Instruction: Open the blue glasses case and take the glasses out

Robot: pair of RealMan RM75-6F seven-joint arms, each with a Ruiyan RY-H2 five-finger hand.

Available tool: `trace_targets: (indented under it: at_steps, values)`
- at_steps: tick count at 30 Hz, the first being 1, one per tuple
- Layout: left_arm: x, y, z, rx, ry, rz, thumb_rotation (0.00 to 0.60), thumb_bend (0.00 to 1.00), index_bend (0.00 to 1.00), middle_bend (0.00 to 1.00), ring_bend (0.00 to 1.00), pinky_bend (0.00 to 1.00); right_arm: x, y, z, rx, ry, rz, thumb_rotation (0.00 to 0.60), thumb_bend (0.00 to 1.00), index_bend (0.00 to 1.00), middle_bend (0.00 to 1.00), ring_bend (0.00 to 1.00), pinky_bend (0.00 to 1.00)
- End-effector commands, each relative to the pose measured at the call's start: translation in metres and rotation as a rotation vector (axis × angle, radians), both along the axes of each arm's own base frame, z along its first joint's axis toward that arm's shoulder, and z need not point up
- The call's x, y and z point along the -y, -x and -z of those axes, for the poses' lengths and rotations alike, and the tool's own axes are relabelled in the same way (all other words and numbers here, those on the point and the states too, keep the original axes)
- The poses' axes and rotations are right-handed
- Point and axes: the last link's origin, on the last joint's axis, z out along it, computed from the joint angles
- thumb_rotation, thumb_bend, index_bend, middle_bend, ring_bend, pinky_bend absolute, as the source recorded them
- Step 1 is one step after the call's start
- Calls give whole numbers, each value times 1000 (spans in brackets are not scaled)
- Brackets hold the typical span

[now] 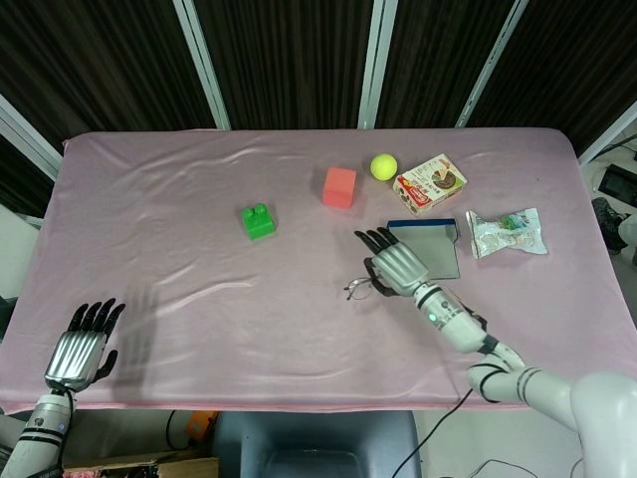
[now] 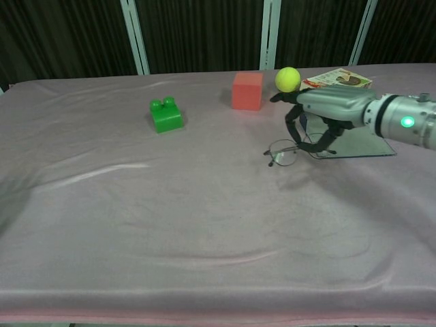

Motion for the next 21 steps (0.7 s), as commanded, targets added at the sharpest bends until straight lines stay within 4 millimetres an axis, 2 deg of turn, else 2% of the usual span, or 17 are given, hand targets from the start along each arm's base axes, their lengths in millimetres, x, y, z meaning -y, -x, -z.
trace_targets:
  at_steps: [1, 4, 9, 10, 11, 14, 17, 20, 21]
  values:
    - [0, 0, -3, 6, -8, 3, 600, 423, 0, 0, 0, 39, 8, -44, 26, 26, -17, -16, 600, 630, 767, 63, 0, 0]
    - [1, -1, -7, 17, -18, 6, 600, 422, 0, 0, 0, 39, 14, -73, 47, 14, -8, -27, 600, 630, 767, 63, 0, 0]
    - [1, 0, -11, 28, -25, 8, 600, 422, 0, 0, 0, 39, 17, -97, 68, 14, -2, -15, 600, 630, 764, 63, 0, 0]
    - [1, 0, -12, 34, -29, 9, 600, 421, 0, 0, 0, 39, 17, -106, 76, 19, -4, -6, 600, 630, 761, 63, 0, 0]
    - [2, -1, -15, 42, -37, 13, 600, 421, 0, 0, 0, 39, 15, -125, 93, 31, -16, -6, 600, 630, 756, 63, 0, 0]
    - [4, -1, -17, 50, -34, 19, 600, 422, 0, 0, 0, 39, 14, -140, 113, 24, -2, 11, 600, 630, 731, 63, 0, 0]
    - [5, -1, -19, 54, -36, 21, 600, 422, 0, 0, 0, 39, 12, -144, 126, 2, 2, 20, 600, 630, 626, 64, 0, 0]
    - [7, -1, -20, 59, -33, 23, 600, 421, 0, 0, 0, 39, 10, -146, 129, 11, 7, 26, 600, 631, 351, 55, 0, 0]
    - [7, -1, -20, 59, -32, 24, 600, 421, 0, 0, 0, 40, 10, -146, 129, 17, 9, 26, 600, 631, 296, 49, 0, 0]
